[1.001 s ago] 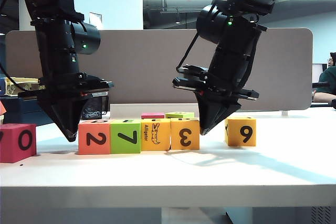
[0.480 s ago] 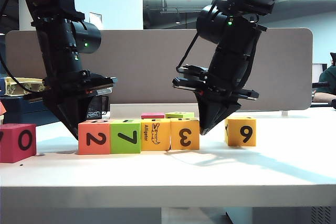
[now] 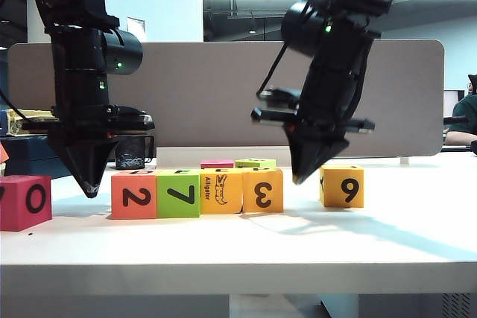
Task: Select the appropriate blocks from the scattered letter blocks on the table and arrange them in a row to spell out "DEEP".
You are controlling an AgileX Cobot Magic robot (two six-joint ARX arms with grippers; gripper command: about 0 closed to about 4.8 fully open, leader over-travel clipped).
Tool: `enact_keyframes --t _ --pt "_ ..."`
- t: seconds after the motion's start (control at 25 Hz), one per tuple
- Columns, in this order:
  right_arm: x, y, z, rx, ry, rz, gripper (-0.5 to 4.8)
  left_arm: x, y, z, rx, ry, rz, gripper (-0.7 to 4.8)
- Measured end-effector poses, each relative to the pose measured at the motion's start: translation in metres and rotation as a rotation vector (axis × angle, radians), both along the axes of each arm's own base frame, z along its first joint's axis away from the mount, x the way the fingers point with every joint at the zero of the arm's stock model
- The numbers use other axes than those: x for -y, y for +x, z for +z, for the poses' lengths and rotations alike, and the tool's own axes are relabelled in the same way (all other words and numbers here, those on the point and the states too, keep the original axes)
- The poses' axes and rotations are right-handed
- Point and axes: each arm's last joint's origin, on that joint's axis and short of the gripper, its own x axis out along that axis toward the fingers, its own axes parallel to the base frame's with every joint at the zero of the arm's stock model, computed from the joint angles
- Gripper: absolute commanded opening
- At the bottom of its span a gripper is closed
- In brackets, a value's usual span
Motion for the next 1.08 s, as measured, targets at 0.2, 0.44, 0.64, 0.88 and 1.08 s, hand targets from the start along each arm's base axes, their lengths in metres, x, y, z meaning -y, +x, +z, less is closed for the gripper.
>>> enact_keyframes --t 0.2,0.44,0.64,0.88,1.08 --pt "0.011 -0.014 0.056 0.140 0.069 -0.010 -0.01 0.000 0.000 0.058 0.147 -0.034 -0.024 -0.06" --pt "0.029 -0.052 0.110 0.167 0.123 0.014 -0.01 0.000 -0.015 0.125 0.203 -0.202 -0.074 -0.06" --pt "0.046 -0.093 0.147 0.167 0.190 0.064 -0.02 0.005 -0.051 0.171 0.332 -0.285 -0.148 -0.06" --pt "0.060 -0.145 0.181 0.177 0.265 0.147 -0.02 0.046 -0.117 0.207 0.411 -0.324 -0.429 -0.06" --pt "0.064 -0.148 0.180 0.148 0.247 0.137 -0.01 0.058 -0.118 0.202 0.405 -0.287 -0.453 -0.05"
